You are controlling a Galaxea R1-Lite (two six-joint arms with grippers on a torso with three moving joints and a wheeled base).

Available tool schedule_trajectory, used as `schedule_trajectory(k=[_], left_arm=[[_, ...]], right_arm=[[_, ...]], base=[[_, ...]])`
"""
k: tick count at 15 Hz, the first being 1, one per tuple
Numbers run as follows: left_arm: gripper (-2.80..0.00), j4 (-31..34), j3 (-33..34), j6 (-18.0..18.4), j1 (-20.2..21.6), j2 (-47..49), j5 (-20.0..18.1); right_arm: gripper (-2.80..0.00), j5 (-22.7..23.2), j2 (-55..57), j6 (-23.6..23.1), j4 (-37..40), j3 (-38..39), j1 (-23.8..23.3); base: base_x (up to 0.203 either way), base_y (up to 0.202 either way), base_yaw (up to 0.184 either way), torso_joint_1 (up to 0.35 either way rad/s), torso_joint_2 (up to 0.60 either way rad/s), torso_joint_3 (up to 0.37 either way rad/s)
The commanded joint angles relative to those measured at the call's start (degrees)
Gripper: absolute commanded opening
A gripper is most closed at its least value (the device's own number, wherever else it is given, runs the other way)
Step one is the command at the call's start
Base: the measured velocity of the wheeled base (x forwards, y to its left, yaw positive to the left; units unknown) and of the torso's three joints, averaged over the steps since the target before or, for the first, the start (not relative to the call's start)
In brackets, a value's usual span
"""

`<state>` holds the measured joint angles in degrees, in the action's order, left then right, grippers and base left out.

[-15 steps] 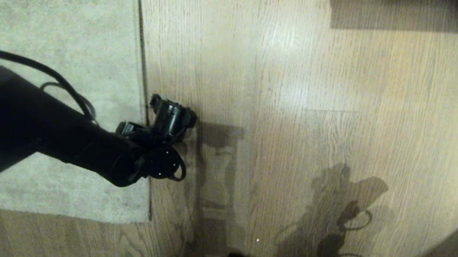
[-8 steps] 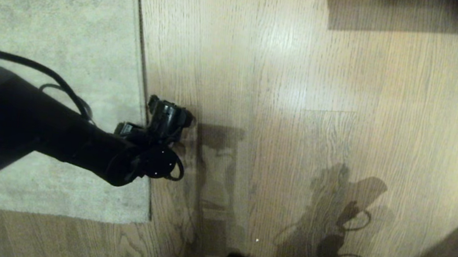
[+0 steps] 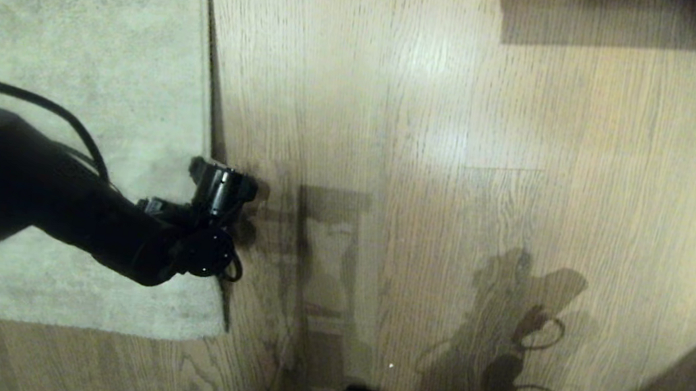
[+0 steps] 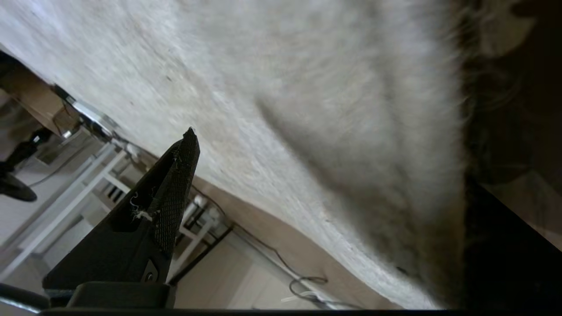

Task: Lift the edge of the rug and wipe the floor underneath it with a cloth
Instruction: Lift up the carpet

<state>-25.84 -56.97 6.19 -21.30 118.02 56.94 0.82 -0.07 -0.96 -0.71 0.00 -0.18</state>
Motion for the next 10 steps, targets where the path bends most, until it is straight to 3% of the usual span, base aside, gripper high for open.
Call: schedule_trajectory(k=[1,3,7,10], left_arm=[[0.00,-0.08,2.05,0.05,-0.06,-1.88,0.45],[0.00,0.05,4.80,0.20,-0.06,-3.53,0.60],[0.00,0.01,11.10,5.59,1.16,-9.13,0.63],[0.00,0.00,17.26,7.01,3.05,-13.46,0.63]], right_arm=[[-2.80,0.06,0.07,0.00,0.00,0.00,0.01],[-2.80,-0.01,0.07,0.00,0.00,0.00,-0.07],[-2.80,-0.01,0.07,0.00,0.00,0.00,-0.08],[-2.80,-0.03,0.07,0.00,0.00,0.00,0.01]], base=[[0.000,0.000,0.000,0.000,0.00,0.000],[0.000,0.000,0.000,0.000,0.00,0.000],[0.000,0.000,0.000,0.000,0.00,0.000],[0.000,0.000,0.000,0.000,0.00,0.000]])
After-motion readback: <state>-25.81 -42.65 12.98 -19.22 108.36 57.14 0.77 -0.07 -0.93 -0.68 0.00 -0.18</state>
